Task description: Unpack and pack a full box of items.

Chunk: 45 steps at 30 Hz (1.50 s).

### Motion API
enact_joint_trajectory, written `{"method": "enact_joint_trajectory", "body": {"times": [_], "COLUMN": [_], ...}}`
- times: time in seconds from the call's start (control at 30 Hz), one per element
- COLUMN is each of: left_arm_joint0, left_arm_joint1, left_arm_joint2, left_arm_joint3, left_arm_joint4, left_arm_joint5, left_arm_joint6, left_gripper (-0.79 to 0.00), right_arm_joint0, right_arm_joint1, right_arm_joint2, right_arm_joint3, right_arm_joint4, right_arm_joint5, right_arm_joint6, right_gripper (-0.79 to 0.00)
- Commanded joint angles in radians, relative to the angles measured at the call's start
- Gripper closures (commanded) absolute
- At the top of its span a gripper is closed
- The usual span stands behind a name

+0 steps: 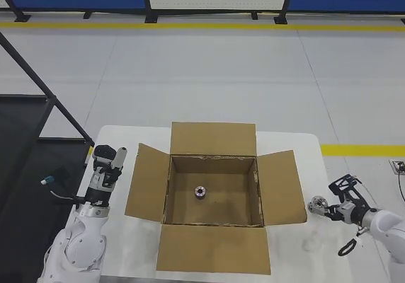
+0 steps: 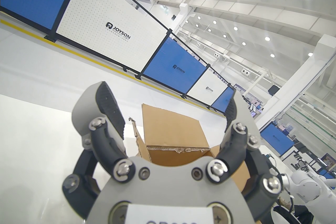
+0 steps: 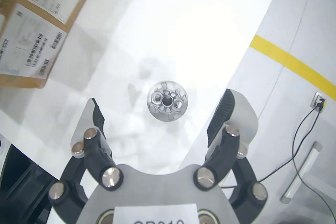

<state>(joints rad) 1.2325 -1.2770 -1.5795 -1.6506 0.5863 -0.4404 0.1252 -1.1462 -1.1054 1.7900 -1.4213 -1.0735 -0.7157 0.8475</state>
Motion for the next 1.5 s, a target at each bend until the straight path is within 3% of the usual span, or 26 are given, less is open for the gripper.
{"method": "enact_joint_trajectory", "body": {"times": [0.0, 0.23, 0.5, 0.53, 0.57, 0.77, 1.07, 1.13, 1.27, 1.47], "left_arm_joint0": [0.0, 0.0, 0.0, 0.0, 0.0, 0.0, 0.0, 0.0, 0.0, 0.0], "left_arm_joint1": [0.0, 0.0, 0.0, 0.0, 0.0, 0.0, 0.0, 0.0, 0.0, 0.0], "left_arm_joint2": [0.0, 0.0, 0.0, 0.0, 0.0, 0.0, 0.0, 0.0, 0.0, 0.0], "left_arm_joint3": [0.0, 0.0, 0.0, 0.0, 0.0, 0.0, 0.0, 0.0, 0.0, 0.0], "left_arm_joint4": [0.0, 0.0, 0.0, 0.0, 0.0, 0.0, 0.0, 0.0, 0.0, 0.0], "left_arm_joint5": [0.0, 0.0, 0.0, 0.0, 0.0, 0.0, 0.0, 0.0, 0.0, 0.0], "left_arm_joint6": [0.0, 0.0, 0.0, 0.0, 0.0, 0.0, 0.0, 0.0, 0.0, 0.0], "left_gripper": [-0.785, -0.785, -0.785, -0.785, -0.785, -0.785, -0.785, -0.785, -0.785, -0.785], "right_arm_joint0": [0.024, 0.063, 0.087, 0.094, 0.1, 0.125, 0.097, 0.065, -0.027, -0.143], "right_arm_joint1": [0.005, 0.017, 0.024, 0.024, 0.024, 0.03, 0.042, 0.044, 0.041, 0.036], "right_arm_joint2": [-0.008, -0.047, -0.095, -0.103, -0.111, -0.137, -0.114, -0.098, -0.042, -0.059], "right_arm_joint3": [0.068, 0.167, 0.205, 0.211, 0.217, 0.239, 0.147, 0.048, -0.234, -0.632], "right_arm_joint4": [0.014, 0.012, -0.044, -0.046, -0.045, -0.043, -0.018, 0.004, 0.034, 0.014], "right_arm_joint5": [-0.028, -0.074, -0.012, -0.005, -0.002, 0.009, 0.091, 0.134, 0.352, 0.442], "right_arm_joint6": [-0.002, -0.029, -0.088, -0.088, -0.089, -0.087, -0.113, -0.104, -0.109, -0.142], "right_gripper": [-0.785, -0.785, -0.785, -0.637, -0.382, 0.0, 0.0, 0.0, 0.0, 0.0]}}
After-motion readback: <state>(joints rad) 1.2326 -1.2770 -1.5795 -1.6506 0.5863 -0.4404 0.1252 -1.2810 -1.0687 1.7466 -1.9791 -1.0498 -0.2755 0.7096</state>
